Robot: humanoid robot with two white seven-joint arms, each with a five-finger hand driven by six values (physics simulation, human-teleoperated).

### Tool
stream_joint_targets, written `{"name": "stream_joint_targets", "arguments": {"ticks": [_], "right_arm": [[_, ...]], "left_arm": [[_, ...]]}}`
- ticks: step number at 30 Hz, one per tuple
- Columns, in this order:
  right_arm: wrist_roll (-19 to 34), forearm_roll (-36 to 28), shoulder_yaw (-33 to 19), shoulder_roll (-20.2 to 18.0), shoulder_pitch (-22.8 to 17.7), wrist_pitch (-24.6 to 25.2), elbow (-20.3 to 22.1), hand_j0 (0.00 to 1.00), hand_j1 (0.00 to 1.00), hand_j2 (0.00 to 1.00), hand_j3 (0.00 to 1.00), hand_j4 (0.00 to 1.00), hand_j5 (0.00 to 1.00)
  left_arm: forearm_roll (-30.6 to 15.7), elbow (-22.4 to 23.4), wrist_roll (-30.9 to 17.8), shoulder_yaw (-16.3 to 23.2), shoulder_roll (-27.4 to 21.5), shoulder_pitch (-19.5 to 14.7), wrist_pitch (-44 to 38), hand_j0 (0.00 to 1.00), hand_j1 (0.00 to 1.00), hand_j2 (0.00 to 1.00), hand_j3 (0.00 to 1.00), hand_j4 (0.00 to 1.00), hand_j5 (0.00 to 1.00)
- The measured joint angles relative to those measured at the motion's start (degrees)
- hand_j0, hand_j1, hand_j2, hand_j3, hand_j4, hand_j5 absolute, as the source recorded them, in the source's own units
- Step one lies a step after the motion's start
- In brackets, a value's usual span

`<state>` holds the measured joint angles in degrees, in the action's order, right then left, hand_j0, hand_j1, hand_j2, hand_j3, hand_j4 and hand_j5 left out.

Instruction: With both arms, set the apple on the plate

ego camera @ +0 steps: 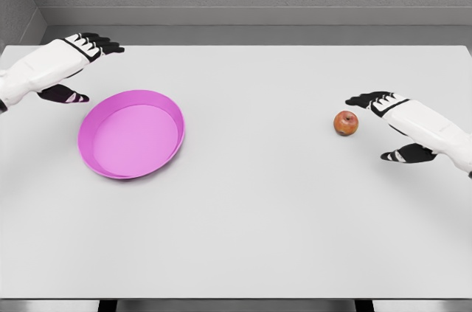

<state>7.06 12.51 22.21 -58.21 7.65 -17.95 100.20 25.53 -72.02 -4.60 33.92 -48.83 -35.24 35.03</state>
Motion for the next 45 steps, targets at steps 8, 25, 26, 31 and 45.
{"name": "stream_joint_targets", "arguments": {"ticks": [8,25,26,31,45], "right_arm": [[-0.01,-0.38,1.87,-0.01,3.78,6.52,-1.99,1.00,1.00,1.00,1.00,1.00,1.00],[15.07,-0.42,23.71,8.44,26.63,23.31,-11.38,1.00,1.00,1.00,1.00,1.00,1.00],[15.56,-0.42,24.12,8.65,27.07,23.44,-11.79,1.00,1.00,1.00,1.00,1.00,1.00],[17.55,-0.40,26.42,10.21,30.23,24.28,-12.72,1.00,1.00,1.00,1.00,1.00,1.00],[18.70,-0.31,28.03,11.82,31.29,24.48,-15.16,0.82,0.82,0.82,0.82,0.82,0.82]], "left_arm": [[0.05,0.17,0.02,-0.25,0.02,0.00,0.00,1.00,1.00,1.00,1.00,1.00,1.00],[0.13,0.49,0.00,-0.28,0.02,-0.26,0.00,1.00,1.00,1.00,1.00,1.00,1.00],[0.14,0.49,0.00,-0.29,0.02,-0.26,0.00,1.00,1.00,1.00,1.00,1.00,1.00],[0.15,0.49,0.00,-0.33,0.02,-0.26,0.00,1.00,1.00,1.00,1.00,1.00,1.00],[0.15,0.48,0.00,-0.41,0.02,-0.26,0.00,1.00,1.00,1.00,1.00,1.00,1.00]]}}
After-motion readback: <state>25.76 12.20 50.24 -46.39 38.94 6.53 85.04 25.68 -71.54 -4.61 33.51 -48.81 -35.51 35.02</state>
